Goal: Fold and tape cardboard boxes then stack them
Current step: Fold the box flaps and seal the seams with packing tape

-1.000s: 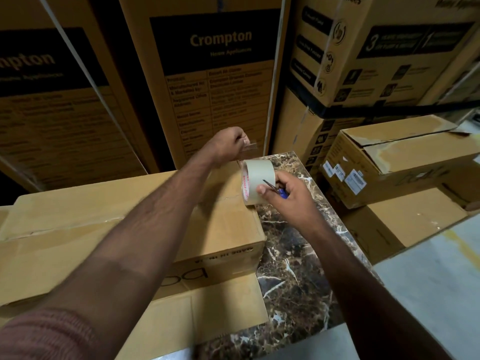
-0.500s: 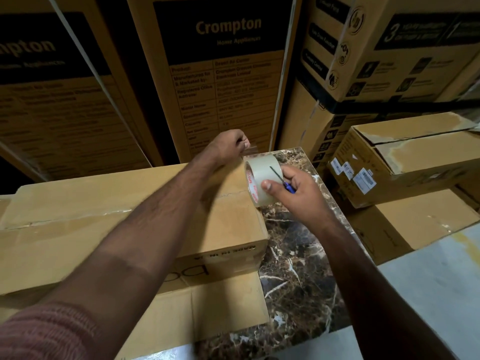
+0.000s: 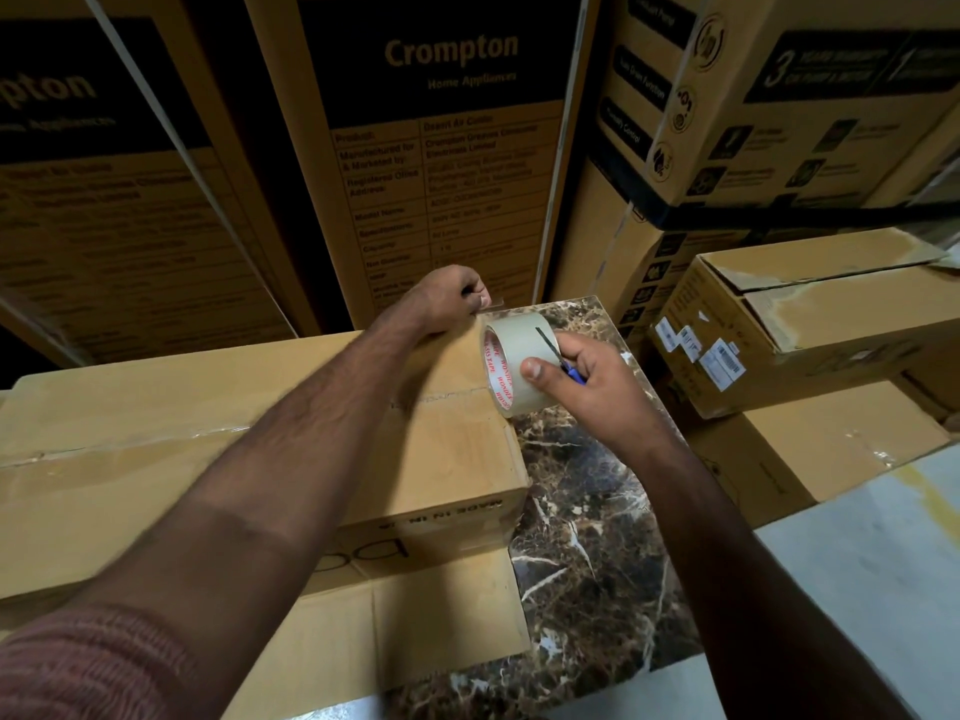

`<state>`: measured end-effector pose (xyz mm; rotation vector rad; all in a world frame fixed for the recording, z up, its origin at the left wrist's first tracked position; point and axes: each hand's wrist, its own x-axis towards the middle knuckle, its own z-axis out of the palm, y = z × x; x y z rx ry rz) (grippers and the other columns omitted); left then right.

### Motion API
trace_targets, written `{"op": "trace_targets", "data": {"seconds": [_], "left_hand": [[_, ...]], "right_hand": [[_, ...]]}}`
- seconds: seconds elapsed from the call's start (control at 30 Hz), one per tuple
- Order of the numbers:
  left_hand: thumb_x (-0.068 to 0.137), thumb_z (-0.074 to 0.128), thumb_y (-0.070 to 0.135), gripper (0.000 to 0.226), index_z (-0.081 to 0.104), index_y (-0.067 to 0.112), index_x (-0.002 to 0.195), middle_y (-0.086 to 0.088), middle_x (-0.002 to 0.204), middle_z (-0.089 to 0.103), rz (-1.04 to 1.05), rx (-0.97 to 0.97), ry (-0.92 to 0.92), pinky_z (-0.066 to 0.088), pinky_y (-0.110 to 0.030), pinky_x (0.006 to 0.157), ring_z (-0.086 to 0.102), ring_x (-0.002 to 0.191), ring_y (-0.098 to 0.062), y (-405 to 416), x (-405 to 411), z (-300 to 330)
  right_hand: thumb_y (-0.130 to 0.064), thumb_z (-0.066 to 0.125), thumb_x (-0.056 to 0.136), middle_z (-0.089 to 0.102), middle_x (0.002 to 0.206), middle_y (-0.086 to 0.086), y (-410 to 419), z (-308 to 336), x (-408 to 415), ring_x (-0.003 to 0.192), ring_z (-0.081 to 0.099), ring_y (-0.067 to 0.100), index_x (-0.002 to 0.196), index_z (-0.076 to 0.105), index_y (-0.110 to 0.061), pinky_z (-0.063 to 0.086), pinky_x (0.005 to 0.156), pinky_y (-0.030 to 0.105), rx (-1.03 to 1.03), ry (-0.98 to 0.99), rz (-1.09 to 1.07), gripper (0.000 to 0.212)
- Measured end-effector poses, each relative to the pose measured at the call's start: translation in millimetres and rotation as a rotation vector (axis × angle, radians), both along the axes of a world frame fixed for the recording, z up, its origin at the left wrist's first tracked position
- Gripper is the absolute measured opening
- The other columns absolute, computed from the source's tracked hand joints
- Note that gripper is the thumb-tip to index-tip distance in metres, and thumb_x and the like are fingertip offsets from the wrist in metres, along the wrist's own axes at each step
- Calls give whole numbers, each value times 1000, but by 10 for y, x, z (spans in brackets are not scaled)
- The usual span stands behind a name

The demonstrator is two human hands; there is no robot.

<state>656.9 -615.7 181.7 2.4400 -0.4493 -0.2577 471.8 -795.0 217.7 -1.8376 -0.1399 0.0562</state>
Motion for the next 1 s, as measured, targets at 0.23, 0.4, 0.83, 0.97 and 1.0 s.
{"op": "trace_targets", "data": {"seconds": [0.23,0.4,0.83,0.97,1.0], "left_hand": [[101,55,19,12,65,20,95,10,89,64,-32,-36,-16,44,-26,66,57,80,-3,-9,2,117],[100,56,21,12,64,25,91,7,94,66,-40,-10,-2,41,-26,65,57,82,-3,11,18,125],[99,60,22,10,63,25,90,8,91,65,-6,13,22,43,-27,67,57,82,-4,23,39,31],[98,60,21,10,66,24,92,9,94,65,-71,76,23,40,-28,70,58,87,-7,1,33,29],[98,60,22,9,67,24,93,10,95,64,-85,82,32,40,-29,73,58,90,-8,11,36,30]], "right_hand": [[-22,65,97,75,107,5,23,99,24,99,72,21,122,68,-11,60,86,42,11,-29,3,27],[-24,64,98,75,104,6,62,143,52,96,72,19,116,69,-16,61,82,36,12,-22,-9,20],[-41,65,90,76,107,4,89,36,93,100,72,23,117,69,-19,57,91,56,25,66,-5,34],[-38,65,92,76,106,6,69,32,114,99,73,24,114,69,-20,57,91,54,30,73,-4,29],[-37,65,94,76,106,6,65,31,118,99,73,24,114,69,-20,57,91,55,26,75,0,27]]}}
